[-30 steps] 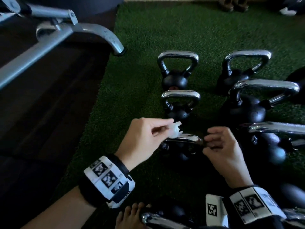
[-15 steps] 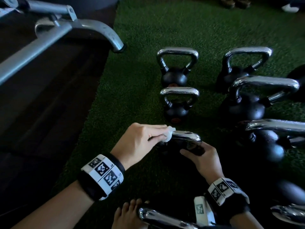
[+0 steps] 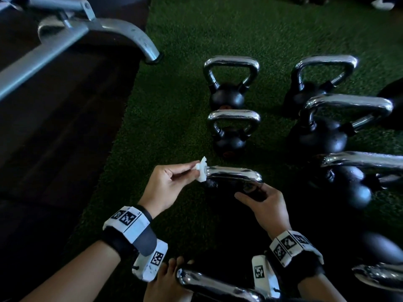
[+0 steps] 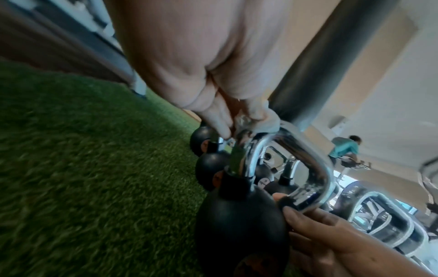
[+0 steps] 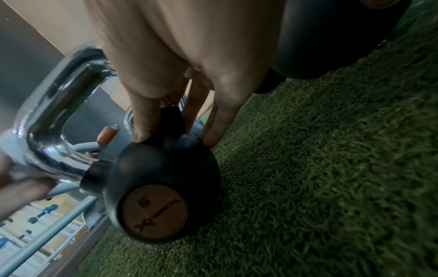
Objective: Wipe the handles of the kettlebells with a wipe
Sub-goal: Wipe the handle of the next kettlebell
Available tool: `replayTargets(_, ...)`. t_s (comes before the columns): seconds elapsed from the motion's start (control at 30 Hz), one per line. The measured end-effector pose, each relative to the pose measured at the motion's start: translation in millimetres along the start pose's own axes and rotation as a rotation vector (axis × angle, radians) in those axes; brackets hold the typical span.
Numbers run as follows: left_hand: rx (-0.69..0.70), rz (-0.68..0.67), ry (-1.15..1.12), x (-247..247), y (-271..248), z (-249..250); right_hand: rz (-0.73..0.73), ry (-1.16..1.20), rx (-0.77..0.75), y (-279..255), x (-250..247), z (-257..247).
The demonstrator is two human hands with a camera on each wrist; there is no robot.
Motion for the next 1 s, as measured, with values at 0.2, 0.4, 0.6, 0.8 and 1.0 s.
replayTargets(0.2, -0.069, -0.029, -0.046, -2.9, -4.0, -17.2, 0.005, 0.009, 0.011, -1.4, -1.8, -0.5)
replayTargets(0.4, -0.158, -0.032, -0.095, 7.5, -11.3, -36.6, 0.014, -0.020, 0.002, -2.3, -4.4, -3.8)
replayTargets(0.6, -0.158, 0.068, -0.013, 23.6, -16.9, -45.2, 0.029, -0.029, -0.026, -5.5, -4.4, -6.9)
replayTargets(0.8, -0.127, 0.083, 0.083, 27.6, -3.1, -40.8, -0.021, -0.316, -0.160, -27.1, -12.7, -5.9)
replayTargets(1.0, -0.146, 0.023, 0.243, 45.8, 39.5, -27.1, -0.144, -0.402, -0.413, -42.7, -4.0, 7.5)
Point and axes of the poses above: each hand's wrist, its own y-axis towards the middle knuckle, its own x-axis out of the palm, z = x × y, the point moved 2 cm from there along y, towards the middle knuckle, and after that the axes turned 1 degree about y, right-handed, at the moved point
